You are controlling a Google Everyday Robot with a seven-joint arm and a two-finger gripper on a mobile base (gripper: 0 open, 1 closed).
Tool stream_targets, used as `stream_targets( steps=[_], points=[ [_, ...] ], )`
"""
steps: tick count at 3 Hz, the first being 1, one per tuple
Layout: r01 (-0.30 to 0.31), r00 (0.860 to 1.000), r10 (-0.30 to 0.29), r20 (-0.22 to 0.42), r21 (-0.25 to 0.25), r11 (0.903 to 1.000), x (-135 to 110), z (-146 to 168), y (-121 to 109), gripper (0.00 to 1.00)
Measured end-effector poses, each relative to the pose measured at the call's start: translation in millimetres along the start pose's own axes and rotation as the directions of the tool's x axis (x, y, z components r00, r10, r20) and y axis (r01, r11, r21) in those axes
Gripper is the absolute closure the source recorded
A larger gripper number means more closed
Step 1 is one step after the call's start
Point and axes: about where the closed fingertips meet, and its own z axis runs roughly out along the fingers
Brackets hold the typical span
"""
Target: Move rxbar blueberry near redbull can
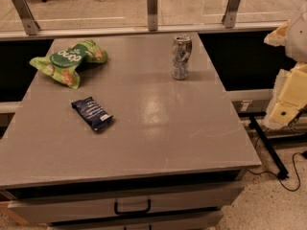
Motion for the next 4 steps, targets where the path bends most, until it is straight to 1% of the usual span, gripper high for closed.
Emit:
stream_targets(
  steps=[1,2,3,4],
  points=[
    [0.0,1.0,0.0,0.0,0.0,1.0,0,0,0,0.0],
    [-0.097,0.994,0.097,0.041,0.009,0.9952,-6,-4,7,0.0],
    [-0.314,0.935,0.309,0.174,0.004,0.9493,-17,-6,37,0.0],
    [-0.45,0.852,0.432,0.295,-0.008,0.8931,-23,-1,73,0.0]
  ],
)
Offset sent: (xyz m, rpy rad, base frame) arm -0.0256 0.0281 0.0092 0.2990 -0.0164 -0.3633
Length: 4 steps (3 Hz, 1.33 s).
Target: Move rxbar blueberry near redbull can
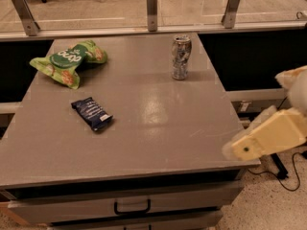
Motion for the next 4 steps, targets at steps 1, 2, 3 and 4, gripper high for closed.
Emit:
stream_targets(
  steps=[1,2,3,4],
  points=[
    [-0.047,0.992,0.048,0.115,-0.013,0.9988,3,32,32,0.0],
    [-0.062,0.968,0.065,0.241,-0.017,0.9979,-27,60,57,0.0],
    [-0.092,0.924,0.086,0.372,0.0,0.9958,-73,79,58,0.0],
    [-0.129,0.902,0.096,0.421,0.052,0.9902,-85,72,41,0.0]
  ],
)
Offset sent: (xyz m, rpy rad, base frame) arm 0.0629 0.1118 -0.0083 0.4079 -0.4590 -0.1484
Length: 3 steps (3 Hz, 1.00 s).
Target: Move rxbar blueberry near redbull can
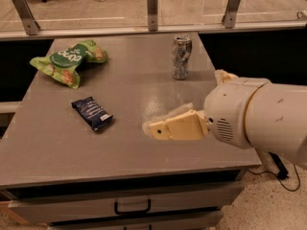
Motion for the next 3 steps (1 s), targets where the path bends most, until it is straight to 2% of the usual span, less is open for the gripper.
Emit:
stream_targets(
  steps=[1,2,3],
  points=[
    [-0.024,1.0,0.024,-0.006,0.023,0.9995,6,7,11,0.0],
    [-0.022,0.999,0.021,0.029,0.019,0.9996,6,40,34,0.0],
    [-0.03,0.994,0.028,0.102,0.02,0.9993,-12,73,46,0.0]
  ],
)
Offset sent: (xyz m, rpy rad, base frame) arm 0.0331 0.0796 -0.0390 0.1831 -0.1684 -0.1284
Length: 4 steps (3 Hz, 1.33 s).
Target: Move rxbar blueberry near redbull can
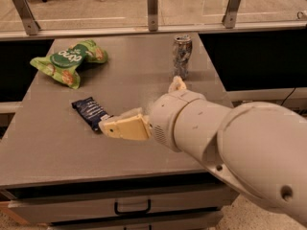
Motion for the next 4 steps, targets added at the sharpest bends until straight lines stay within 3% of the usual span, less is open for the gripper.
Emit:
stream_targets(
  steps=[2,4],
  points=[
    [-0.021,0.998,0.022,0.066,-0.013,0.9997,-21,53,30,0.0],
    [0.009,0.998,-0.008,0.055,-0.02,0.9998,9,82,56,0.0]
  ],
)
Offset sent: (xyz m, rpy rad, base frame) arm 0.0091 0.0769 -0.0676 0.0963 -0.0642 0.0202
